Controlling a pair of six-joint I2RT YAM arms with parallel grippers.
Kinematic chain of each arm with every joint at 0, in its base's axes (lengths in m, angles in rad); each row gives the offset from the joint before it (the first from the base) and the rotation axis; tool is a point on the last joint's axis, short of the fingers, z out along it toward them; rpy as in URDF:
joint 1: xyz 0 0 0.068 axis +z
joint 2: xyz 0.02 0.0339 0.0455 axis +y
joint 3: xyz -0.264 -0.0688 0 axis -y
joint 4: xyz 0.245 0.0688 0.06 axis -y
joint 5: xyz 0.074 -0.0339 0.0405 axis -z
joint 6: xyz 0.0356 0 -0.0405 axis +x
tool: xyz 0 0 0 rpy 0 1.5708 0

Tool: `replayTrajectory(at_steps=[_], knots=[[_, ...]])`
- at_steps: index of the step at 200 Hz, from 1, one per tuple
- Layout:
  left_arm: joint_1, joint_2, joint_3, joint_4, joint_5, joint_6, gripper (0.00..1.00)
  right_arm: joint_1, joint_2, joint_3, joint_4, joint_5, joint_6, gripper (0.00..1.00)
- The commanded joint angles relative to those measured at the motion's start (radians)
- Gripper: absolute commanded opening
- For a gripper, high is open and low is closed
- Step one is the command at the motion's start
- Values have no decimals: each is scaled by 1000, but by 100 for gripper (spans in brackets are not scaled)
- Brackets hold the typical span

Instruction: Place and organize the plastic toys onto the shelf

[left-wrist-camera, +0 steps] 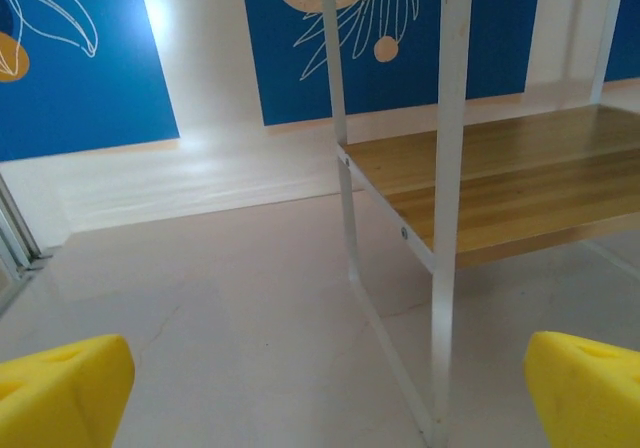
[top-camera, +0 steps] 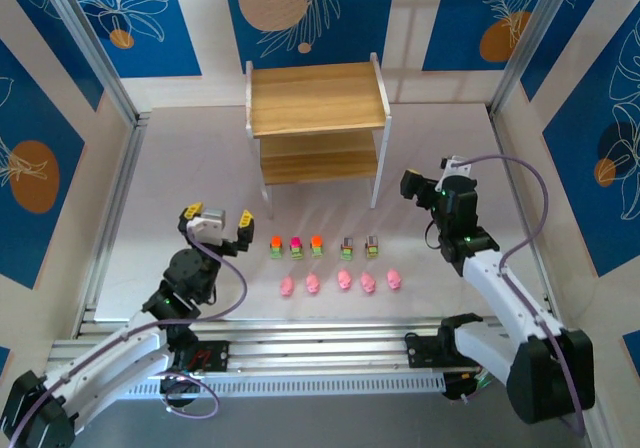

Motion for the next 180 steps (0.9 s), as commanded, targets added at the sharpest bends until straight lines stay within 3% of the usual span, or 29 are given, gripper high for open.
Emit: replayTrajectory(at_steps=[1,28,92,180], knots=[[-23,-34,44,-212,-13,-99,100,17,-57,9,-110,-4,41,99],[-61,-41,67,-318,-41,-173,100,94,-101,22,-170,46,5,99],[-128,-86,25,-357,-28,-213,100,339,-205,4,-314,190,-5,99],[-127,-26,65,-393,-1,-211,100,683,-282,-94,-533,366,222,97]])
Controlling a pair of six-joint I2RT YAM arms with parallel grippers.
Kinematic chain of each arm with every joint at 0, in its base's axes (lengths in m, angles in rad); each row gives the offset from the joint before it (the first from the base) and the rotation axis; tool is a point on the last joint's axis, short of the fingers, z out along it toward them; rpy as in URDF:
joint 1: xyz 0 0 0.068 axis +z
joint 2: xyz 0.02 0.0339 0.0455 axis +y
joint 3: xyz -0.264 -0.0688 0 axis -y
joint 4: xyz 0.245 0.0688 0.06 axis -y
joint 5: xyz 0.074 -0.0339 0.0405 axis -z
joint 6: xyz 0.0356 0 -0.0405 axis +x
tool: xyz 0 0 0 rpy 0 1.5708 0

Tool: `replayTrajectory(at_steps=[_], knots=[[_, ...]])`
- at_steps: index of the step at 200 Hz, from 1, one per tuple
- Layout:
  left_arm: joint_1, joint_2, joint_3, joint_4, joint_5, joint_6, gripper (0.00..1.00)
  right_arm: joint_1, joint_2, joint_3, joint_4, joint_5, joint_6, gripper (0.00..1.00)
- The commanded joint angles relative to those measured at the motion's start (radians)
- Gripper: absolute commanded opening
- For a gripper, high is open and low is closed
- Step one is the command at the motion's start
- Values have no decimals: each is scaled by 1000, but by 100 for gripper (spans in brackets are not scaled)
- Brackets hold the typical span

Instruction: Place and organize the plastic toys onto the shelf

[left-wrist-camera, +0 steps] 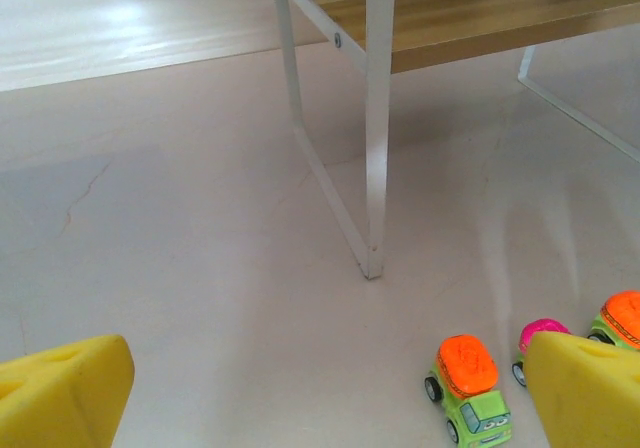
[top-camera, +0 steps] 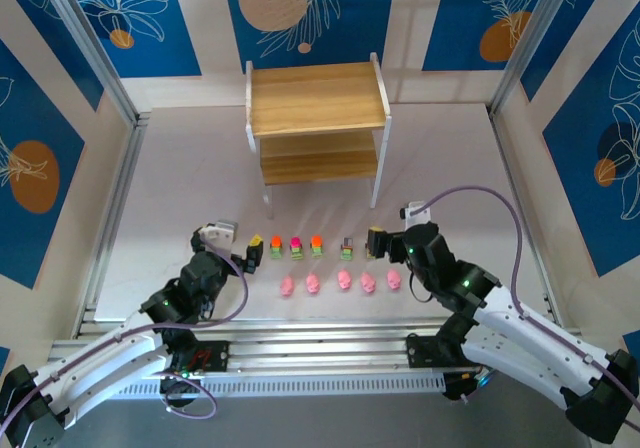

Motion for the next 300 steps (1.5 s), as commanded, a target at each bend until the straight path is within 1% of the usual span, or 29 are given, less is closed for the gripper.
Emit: replayTrajectory(at_steps=[1,18,40,60,85,150,184,200,234,300], knots=[[-9,-8,36,-22,13,-15,100,78,-9,-10,-100,107,103,96],[-10,-9,34,-30,9,-17,100,113,-7,10,-166,134,152,94],[-9,-3,38,-33,18,-21,100,111,19,39,-260,128,215,91],[-9,7,40,-36,20,-23,100,110,36,46,-303,96,250,89],[-9,18,40,-32,24,-26,100,97,37,51,-318,32,257,86],[-7,46,46,-24,45,-32,100,-2,104,69,-343,-169,236,74],[-8,47,45,-24,45,-33,100,-19,149,67,-342,-218,249,71],[-8,48,45,-26,43,-34,100,-25,164,62,-335,-240,249,66],[-9,55,44,-26,42,-39,100,-42,201,66,-334,-285,246,62],[-8,58,40,-26,42,-46,100,-53,272,75,-349,-325,278,61]])
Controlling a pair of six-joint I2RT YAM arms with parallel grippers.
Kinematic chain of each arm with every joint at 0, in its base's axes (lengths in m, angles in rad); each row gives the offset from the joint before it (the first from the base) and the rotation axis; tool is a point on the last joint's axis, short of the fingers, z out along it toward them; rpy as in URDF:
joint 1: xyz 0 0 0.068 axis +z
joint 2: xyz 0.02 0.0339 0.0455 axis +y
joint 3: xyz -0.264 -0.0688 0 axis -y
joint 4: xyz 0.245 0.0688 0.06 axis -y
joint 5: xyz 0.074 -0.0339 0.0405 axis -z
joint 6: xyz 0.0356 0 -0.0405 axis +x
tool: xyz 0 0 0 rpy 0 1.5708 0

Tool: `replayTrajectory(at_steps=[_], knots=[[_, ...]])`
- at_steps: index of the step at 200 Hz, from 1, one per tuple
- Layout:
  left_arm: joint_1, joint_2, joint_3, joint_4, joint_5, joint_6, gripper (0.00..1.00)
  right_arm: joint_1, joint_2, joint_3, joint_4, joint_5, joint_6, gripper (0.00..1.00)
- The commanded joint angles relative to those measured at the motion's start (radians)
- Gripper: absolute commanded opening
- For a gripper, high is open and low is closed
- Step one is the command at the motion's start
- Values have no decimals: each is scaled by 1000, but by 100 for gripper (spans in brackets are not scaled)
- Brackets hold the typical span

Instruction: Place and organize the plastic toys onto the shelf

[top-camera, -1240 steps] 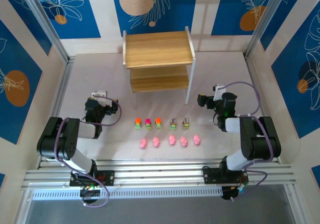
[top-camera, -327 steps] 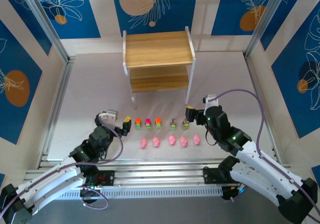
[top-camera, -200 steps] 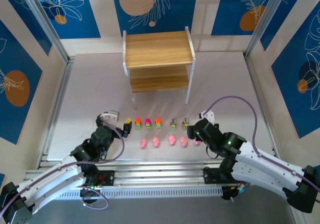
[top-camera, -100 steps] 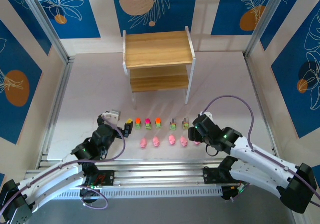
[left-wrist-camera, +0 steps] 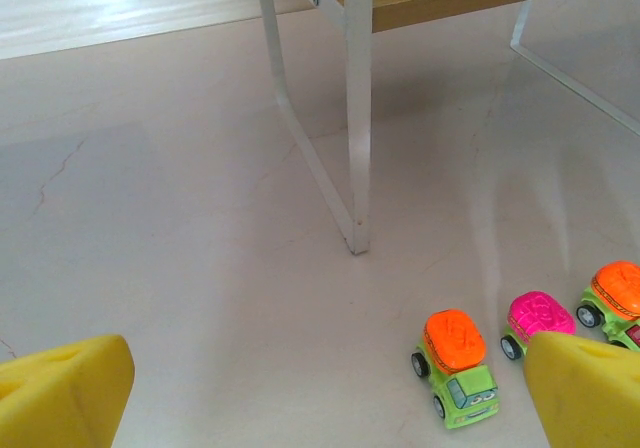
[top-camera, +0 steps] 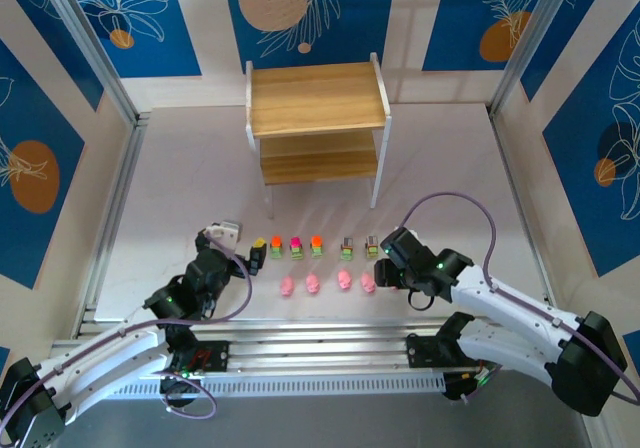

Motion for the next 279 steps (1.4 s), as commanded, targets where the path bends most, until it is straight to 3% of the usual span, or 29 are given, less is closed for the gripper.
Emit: replayTrajectory(at_steps=[1,126,279], knots=[[-8,-1,24,-7,13,-20,100,-6,20,38,-21,-41,31,61],[-6,8,25,-9,13,-23,100,18,84,34,-85,-20,152,56],[0,13,21,-4,9,-29,100,-8,209,60,-27,-58,136,55]])
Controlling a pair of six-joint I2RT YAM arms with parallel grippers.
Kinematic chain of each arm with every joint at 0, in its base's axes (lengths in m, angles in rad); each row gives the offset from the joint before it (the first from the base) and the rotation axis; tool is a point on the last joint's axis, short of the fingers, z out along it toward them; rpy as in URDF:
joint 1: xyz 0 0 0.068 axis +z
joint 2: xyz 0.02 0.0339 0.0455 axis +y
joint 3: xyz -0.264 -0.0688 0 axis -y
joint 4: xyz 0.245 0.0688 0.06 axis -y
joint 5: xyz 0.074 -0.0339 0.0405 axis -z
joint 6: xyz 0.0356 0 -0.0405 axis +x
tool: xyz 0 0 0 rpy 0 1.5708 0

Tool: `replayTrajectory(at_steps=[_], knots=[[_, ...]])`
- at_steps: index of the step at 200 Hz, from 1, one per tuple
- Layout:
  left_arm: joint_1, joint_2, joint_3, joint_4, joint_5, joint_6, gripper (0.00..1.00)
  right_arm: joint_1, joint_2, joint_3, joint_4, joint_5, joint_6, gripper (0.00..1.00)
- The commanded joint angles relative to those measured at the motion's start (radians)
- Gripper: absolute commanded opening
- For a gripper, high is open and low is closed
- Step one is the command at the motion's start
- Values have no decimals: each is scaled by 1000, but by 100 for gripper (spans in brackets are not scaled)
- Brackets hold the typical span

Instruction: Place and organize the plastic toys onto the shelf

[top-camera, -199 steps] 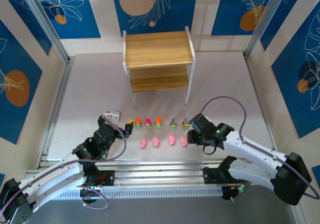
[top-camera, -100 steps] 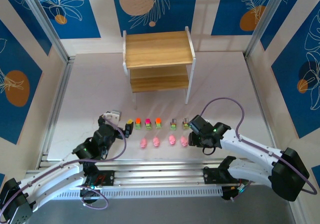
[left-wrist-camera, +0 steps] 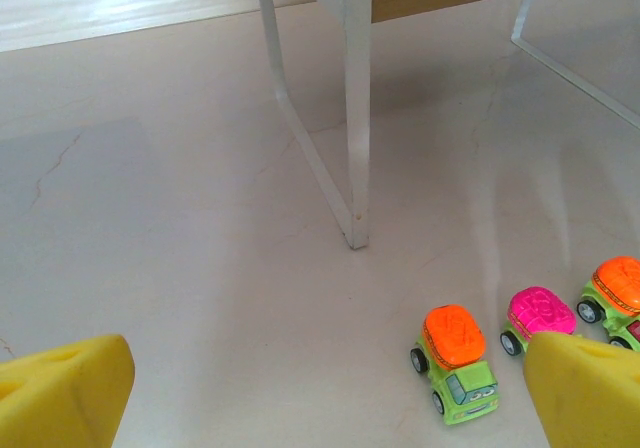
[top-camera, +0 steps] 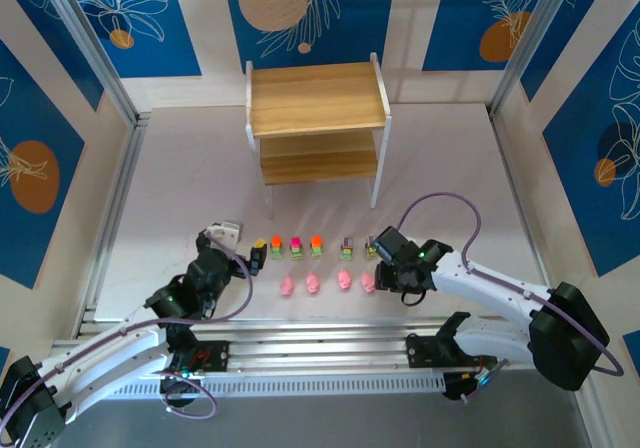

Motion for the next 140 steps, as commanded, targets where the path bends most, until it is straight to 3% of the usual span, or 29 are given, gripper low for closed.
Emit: replayTrajectory(at_steps=[1,76,140], knots=[[-1,0,21,-4,6,-21,100,-4,24,29,5,-22,10,55],[0,0,20,-5,6,-22,100,9,1,6,45,-49,35,53],[2,-1,20,-6,7,-25,100,13,6,9,-5,11,90,52]])
